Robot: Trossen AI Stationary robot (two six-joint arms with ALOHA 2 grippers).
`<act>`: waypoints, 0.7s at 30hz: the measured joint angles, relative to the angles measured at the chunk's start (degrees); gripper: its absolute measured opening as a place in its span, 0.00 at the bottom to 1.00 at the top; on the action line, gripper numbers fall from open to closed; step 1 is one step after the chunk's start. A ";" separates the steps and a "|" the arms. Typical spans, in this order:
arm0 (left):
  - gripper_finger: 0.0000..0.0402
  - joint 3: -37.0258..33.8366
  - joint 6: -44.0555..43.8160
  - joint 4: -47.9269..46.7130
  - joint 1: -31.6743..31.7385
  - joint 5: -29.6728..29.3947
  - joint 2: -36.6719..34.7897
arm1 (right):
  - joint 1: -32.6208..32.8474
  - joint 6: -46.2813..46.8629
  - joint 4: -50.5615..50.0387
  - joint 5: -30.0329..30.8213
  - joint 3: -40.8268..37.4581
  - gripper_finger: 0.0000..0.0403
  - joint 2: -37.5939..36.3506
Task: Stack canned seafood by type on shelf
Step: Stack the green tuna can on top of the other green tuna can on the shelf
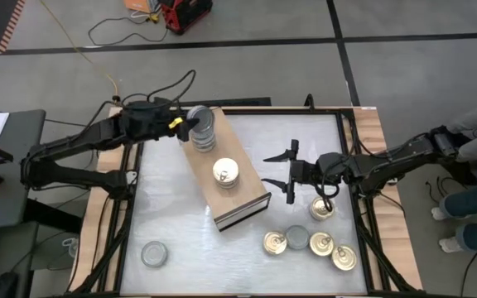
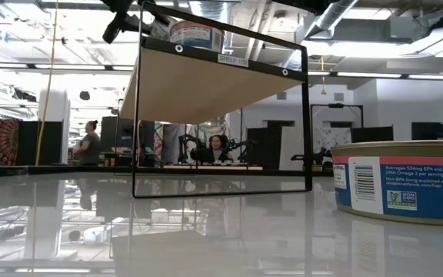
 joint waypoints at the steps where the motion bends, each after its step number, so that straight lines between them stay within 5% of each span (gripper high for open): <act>1: 0.36 0.00 -0.48 0.07 0.25 0.08 0.22 | 0.18 -0.01 0.06 -0.01 0.00 0.72 0.00; 21: 0.36 0.00 -3.75 -2.03 1.18 3.77 3.42 | 0.99 -0.95 1.23 -0.01 0.00 0.72 0.00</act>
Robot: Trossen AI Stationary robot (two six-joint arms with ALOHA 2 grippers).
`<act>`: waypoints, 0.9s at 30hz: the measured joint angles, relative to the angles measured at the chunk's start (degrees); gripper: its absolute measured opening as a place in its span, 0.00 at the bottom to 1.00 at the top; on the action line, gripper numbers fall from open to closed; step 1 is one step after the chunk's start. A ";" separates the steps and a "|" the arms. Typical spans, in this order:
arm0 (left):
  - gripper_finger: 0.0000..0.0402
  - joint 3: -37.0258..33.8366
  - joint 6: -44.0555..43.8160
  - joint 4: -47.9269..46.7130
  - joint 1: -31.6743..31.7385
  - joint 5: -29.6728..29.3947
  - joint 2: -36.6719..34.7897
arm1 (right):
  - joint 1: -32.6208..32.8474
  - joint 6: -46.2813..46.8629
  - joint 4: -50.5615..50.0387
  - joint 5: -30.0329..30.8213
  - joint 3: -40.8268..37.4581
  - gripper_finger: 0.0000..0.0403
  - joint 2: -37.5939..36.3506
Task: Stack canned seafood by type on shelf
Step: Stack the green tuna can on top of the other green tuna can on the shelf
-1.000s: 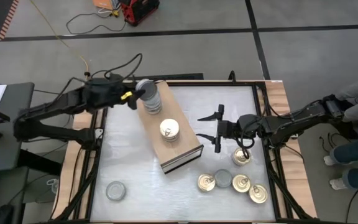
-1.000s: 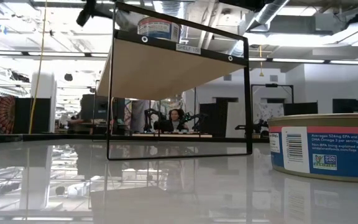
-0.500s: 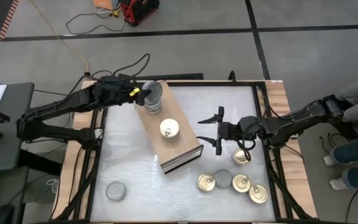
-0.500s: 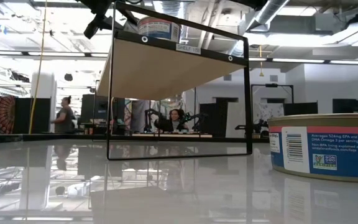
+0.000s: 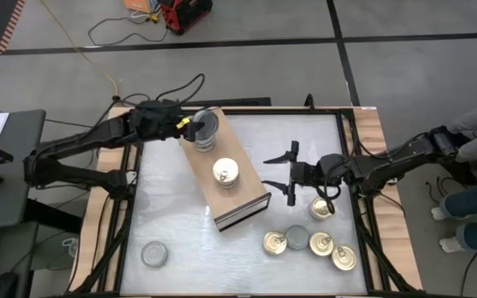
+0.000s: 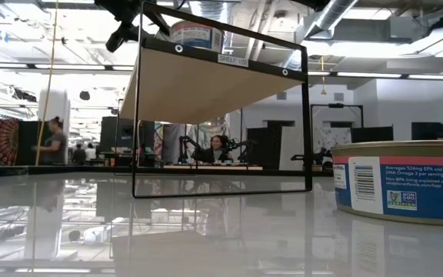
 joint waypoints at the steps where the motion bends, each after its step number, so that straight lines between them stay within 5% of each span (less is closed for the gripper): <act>1: 0.36 0.00 -0.10 -0.53 -0.01 -0.03 -0.37 | 0.00 0.00 0.00 0.00 0.00 0.72 0.00; 15: 0.37 0.02 -2.24 -3.73 -0.08 0.14 -1.48 | 0.17 -0.07 0.35 0.00 0.00 0.72 0.00; 27: 0.50 -0.03 -1.43 -7.28 -0.39 -0.76 -1.22 | 0.39 -0.09 0.72 0.00 0.00 0.72 0.00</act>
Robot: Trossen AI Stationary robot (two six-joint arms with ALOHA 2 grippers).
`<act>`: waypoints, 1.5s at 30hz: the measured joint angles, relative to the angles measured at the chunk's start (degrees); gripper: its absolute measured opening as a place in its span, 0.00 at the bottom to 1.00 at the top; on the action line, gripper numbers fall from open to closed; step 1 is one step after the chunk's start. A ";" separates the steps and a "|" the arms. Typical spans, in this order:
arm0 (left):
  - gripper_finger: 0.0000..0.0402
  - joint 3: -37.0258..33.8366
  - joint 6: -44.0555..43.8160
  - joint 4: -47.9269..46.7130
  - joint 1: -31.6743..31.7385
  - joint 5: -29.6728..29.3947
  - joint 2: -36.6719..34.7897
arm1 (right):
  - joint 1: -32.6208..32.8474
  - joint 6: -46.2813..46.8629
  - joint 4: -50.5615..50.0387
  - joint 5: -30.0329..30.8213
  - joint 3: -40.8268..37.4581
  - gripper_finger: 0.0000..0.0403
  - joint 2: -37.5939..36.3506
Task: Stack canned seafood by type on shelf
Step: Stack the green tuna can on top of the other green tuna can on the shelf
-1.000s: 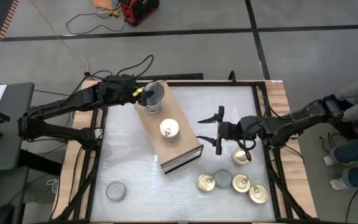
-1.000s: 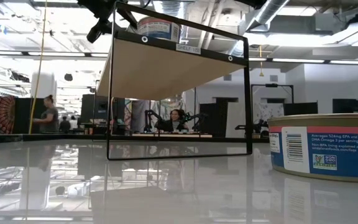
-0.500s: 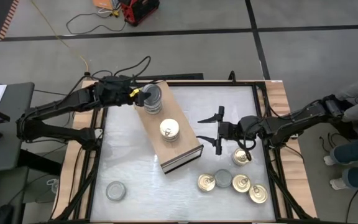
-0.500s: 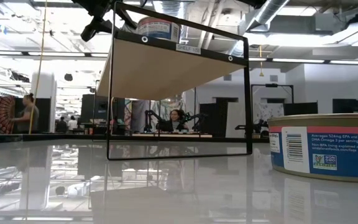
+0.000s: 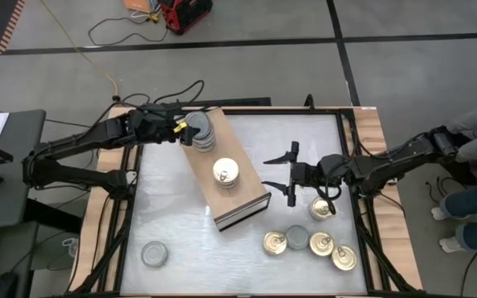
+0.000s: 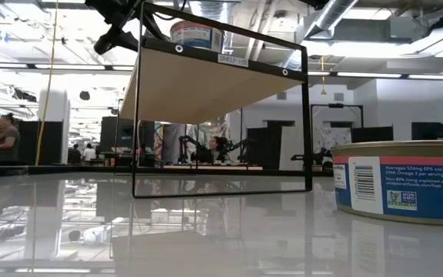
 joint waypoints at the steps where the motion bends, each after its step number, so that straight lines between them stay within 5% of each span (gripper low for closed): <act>1: 0.50 0.01 -0.02 -0.04 0.00 0.16 0.00 | 0.00 0.00 0.11 0.00 0.00 0.72 0.00; 34: 0.50 -0.01 2.99 0.82 1.68 4.42 -0.13 | 0.42 0.00 0.55 -0.02 0.00 0.72 0.00; 45: 0.65 -0.01 5.01 0.91 1.70 4.24 -0.13 | 0.39 -0.09 0.57 0.00 0.00 0.72 0.00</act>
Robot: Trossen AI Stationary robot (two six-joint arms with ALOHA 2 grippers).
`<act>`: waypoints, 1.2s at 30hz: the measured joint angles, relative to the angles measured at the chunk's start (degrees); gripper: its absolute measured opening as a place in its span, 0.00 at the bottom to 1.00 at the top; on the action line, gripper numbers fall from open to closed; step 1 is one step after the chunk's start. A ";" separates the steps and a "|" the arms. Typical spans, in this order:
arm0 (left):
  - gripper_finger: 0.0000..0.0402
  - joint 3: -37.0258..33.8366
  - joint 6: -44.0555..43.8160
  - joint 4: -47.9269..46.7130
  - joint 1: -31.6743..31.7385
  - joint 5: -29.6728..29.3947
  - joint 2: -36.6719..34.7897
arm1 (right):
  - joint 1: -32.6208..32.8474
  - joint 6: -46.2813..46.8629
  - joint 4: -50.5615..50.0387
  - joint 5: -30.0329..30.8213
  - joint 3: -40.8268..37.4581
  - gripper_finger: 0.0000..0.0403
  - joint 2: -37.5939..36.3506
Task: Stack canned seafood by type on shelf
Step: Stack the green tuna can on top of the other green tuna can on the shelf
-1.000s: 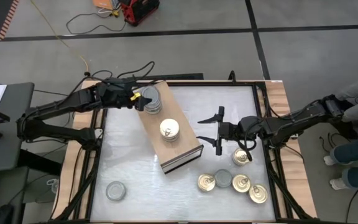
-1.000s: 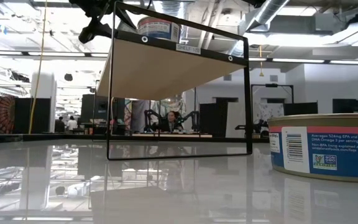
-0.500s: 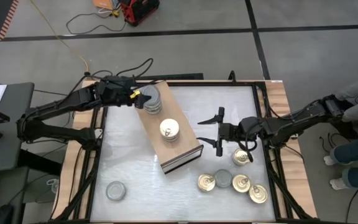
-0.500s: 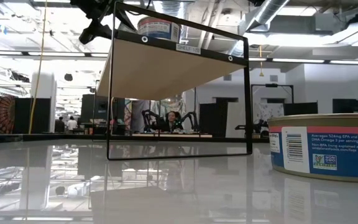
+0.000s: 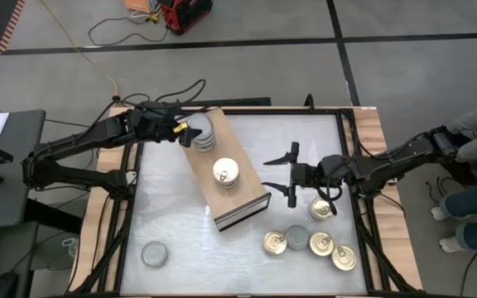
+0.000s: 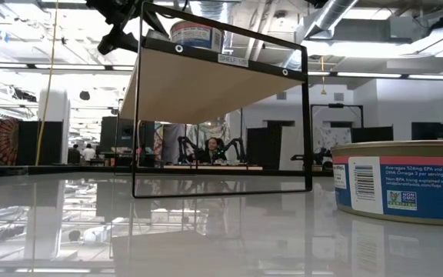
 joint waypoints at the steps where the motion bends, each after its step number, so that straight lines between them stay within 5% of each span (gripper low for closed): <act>1: 0.66 0.00 0.02 0.00 0.00 0.29 0.00 | 0.00 0.00 0.00 -0.02 0.00 0.72 0.00; 36: 0.77 0.02 2.15 -1.12 1.90 3.64 -1.16 | 0.01 0.04 0.13 0.00 0.00 0.72 0.00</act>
